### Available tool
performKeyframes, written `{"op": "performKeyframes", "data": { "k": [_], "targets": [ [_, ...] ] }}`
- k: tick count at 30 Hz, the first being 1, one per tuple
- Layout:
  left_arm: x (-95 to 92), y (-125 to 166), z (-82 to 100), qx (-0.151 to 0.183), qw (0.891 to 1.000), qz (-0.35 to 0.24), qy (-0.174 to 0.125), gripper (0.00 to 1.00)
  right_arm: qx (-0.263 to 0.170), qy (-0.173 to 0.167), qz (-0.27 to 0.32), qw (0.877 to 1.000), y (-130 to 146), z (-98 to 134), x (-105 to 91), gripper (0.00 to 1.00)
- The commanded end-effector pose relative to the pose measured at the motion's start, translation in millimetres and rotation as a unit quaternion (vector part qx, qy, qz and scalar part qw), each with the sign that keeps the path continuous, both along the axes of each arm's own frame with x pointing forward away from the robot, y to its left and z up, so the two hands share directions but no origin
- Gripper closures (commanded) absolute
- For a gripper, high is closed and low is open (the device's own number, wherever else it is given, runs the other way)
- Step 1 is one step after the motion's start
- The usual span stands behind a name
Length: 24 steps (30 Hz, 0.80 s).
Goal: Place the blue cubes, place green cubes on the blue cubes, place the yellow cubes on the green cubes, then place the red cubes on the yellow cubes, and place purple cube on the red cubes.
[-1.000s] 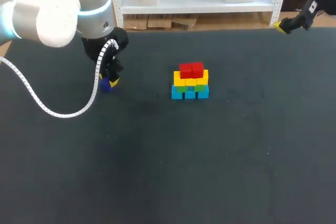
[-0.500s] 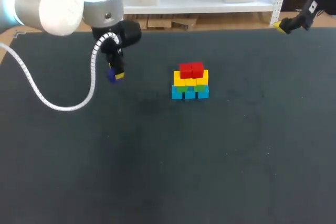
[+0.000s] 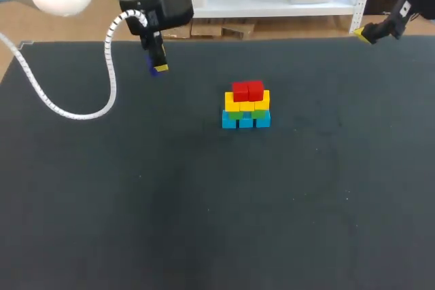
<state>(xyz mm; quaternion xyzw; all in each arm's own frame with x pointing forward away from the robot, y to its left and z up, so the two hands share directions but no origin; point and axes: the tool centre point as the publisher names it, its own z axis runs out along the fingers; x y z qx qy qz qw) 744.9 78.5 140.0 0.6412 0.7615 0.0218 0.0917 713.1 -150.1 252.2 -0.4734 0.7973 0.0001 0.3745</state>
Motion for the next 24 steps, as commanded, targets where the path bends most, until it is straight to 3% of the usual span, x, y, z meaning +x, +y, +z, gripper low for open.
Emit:
{"op": "performKeyframes", "data": {
  "k": [1,11,24],
  "targets": [
    [-3.0,-5,10.7,-0.004,1.000,-0.023,0.003,1.00,-0.001,-0.003,-0.003,1.000,1,-1,-0.8,0.00],
    [-4.0,-43,27.9,0.009,0.997,-0.077,0.018,1.00,-0.001,-0.003,-0.003,1.000,1,-1,-0.8,0.00],
    [-6.4,-93,16.1,0.019,0.991,-0.126,0.044,1.00,-0.001,-0.003,-0.003,1.000,1,-1,-0.8,0.00]
  ]
}}
